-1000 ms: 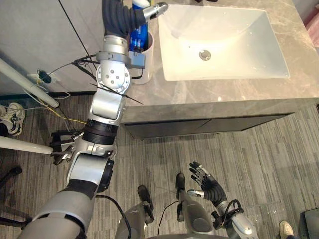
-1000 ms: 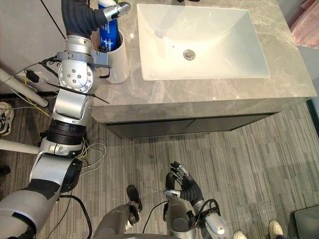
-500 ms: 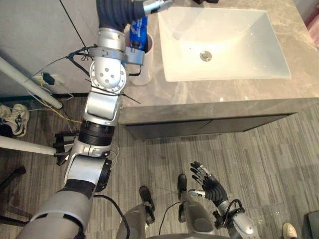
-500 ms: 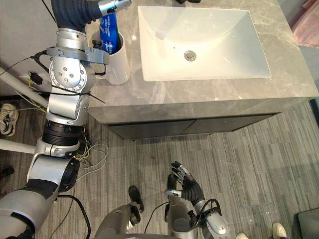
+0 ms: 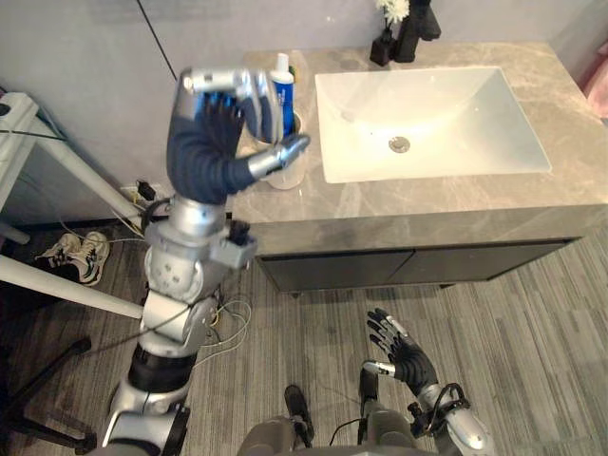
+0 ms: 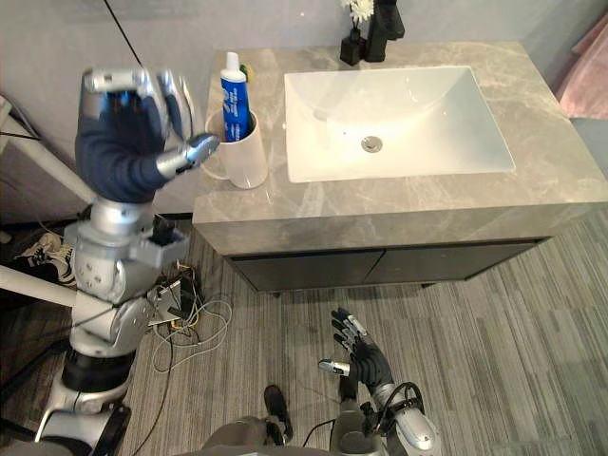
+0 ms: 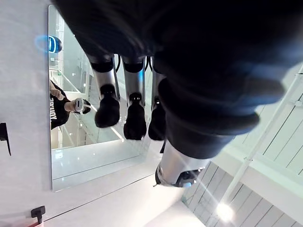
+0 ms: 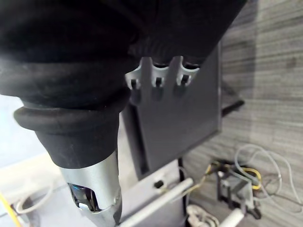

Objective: Organize washtable

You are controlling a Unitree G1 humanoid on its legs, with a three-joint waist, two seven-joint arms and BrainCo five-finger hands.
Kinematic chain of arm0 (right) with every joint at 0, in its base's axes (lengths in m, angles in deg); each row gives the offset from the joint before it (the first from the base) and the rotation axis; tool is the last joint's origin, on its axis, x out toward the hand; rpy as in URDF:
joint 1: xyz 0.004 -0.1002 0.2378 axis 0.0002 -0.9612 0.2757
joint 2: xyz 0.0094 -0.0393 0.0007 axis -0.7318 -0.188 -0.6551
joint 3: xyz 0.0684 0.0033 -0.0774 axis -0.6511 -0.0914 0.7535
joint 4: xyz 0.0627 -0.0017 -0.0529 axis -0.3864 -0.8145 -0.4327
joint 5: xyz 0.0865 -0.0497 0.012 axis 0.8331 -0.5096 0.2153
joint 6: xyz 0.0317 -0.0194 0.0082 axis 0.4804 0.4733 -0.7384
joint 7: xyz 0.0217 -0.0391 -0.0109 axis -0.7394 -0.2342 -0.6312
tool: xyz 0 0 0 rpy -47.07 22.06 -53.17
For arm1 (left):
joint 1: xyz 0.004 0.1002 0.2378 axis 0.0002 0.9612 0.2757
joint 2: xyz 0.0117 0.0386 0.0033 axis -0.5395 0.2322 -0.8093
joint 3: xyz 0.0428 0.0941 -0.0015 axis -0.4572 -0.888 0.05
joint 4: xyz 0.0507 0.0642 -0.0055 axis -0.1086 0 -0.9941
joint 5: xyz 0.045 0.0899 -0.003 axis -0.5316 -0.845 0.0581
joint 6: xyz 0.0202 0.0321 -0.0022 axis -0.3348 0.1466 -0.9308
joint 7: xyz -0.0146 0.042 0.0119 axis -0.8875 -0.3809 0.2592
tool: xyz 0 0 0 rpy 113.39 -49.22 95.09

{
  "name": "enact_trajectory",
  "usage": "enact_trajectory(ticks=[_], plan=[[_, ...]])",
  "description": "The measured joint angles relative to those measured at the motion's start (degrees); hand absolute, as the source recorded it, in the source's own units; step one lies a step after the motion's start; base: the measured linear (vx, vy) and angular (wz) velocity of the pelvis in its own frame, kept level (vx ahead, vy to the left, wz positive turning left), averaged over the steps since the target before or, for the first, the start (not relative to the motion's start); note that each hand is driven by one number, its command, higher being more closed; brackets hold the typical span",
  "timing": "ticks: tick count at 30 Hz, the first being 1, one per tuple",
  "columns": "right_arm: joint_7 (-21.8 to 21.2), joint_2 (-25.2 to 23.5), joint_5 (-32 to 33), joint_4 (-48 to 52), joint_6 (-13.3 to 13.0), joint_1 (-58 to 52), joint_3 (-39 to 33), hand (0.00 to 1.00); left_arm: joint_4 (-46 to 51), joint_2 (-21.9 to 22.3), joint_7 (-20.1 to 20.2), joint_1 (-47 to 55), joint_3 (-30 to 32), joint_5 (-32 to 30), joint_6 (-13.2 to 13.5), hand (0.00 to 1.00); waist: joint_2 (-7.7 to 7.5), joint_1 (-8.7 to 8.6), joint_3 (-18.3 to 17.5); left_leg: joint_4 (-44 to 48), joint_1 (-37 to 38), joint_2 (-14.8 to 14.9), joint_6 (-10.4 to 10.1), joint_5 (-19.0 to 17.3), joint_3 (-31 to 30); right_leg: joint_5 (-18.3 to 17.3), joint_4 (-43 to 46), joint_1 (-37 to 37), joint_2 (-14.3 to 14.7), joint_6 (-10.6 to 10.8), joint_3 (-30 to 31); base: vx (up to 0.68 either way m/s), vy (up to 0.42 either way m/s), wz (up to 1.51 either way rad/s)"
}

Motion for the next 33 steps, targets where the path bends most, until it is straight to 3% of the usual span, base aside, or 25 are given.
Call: enact_trajectory(ticks=[9, 16, 27, 33], plan=[[0.09, -0.98, -0.72, -0.05, 0.16, -1.39, -2.2, 0.0, -0.81, 4.91, 1.6, 6.27, -1.2, 0.21, -3.19, 1.0, -0.31, -0.14, -0.12, -0.36, 0.84, -0.03, -0.01, 0.0, -0.05, -0.12, 0.0, 0.84, 0.0, 0.11, -0.04, 0.0, 0.0, 0.0], [1.49, -1.12, -1.26, 0.03, 0.18, -1.65, -4.36, 0.0, -8.02, 7.99, 1.12, 6.14, -3.5, -3.42, -4.7, 1.0, -1.21, -0.5, -0.13, -0.65, 0.61, 0.0, -0.05, -0.03, 1.09, -0.1, 0.02, -0.25, 0.08, 0.15, 1.0, -0.01, 0.003, -0.08], [2.89, -2.89, -1.77, 0.88, 0.18, -1.43, -5.96, 0.0, -14.6, 10.19, -0.2, 1.36, -4.73, -8.4, -5.86, 1.0, -2.34, -1.36, 0.7, -0.63, -0.13, 0.25, -0.22, -0.56, 2.98, 0.11, 0.02, -1.9, 0.4, 0.44, 3.1, 0.01, -0.006, -0.09], [3.31, -3.29, -1.77, 3.03, 0.16, -1.31, -6.2, 0.0, -18.82, 12.06, -1.97, -2.06, -4.76, -10.06, -6.69, 1.0, -2.17, -1.68, 2.08, 1.02, -1.04, 0.36, -0.02, -1.59, 3.37, 0.26, 0.03, -2.25, 0.26, 0.65, 3.54, 0.0, -0.001, -0.03]])
